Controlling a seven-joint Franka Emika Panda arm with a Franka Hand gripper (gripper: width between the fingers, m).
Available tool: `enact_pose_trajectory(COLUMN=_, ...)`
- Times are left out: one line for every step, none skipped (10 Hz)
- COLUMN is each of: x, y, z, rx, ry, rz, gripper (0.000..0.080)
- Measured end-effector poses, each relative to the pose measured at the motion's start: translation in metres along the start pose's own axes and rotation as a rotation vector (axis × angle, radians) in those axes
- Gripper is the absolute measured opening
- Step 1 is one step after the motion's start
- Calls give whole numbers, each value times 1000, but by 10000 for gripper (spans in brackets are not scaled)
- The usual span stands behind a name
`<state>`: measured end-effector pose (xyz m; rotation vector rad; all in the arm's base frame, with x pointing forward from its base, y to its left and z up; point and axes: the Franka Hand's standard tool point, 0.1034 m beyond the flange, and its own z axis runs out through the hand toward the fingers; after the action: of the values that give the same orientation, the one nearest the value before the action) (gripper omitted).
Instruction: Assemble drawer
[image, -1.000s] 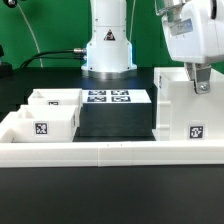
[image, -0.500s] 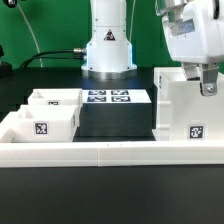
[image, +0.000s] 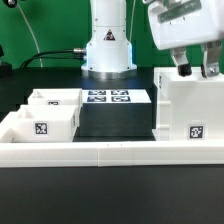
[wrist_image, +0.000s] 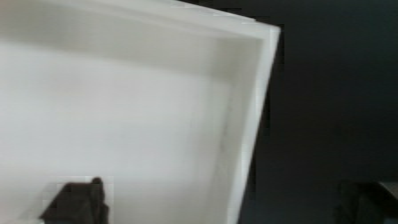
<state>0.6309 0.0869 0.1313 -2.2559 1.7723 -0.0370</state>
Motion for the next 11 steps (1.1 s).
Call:
enact_pose_trajectory(x=4, y=1, z=-8, rx=15, ry=-12, rz=-47, gripper=649)
enact_pose_trajectory(x=3, y=2, z=-7, rx=13, ry=-13, rz=-52, gripper=649)
enact_pose_trajectory(x=3, y=3, z=-6, rx=12, ry=-13, rz=-57, gripper=649)
enact_pose_trajectory(x=3, y=3, z=-6, rx=11, ry=-11, rz=-112, gripper=649)
enact_pose_trajectory(x=5, y=4, z=-6, rx=3, ry=-9, rz=-248, gripper=649)
enact_pose_trajectory(x=10, y=11, z=-7, rx=-33, ry=-10, rz=-431, gripper=649)
enact_pose_trajectory(x=17, y=14, z=-11, rx=-43, ry=-9, rz=-597, gripper=649)
enact_pose_trajectory(x=24, y=18, z=-16, rx=-44, ry=-10, rz=-739, gripper=649)
enact_pose_trajectory(x=31, y=21, z=-21, rx=-43, ry=-12, rz=-845, gripper=649)
enact_pose_trajectory(x=37, y=23, z=-21, rx=-34, ry=-1, rz=-871, gripper=649)
enact_pose_trajectory(x=37, y=23, z=-20, rx=-39, ry=-1, rz=-962, gripper=649)
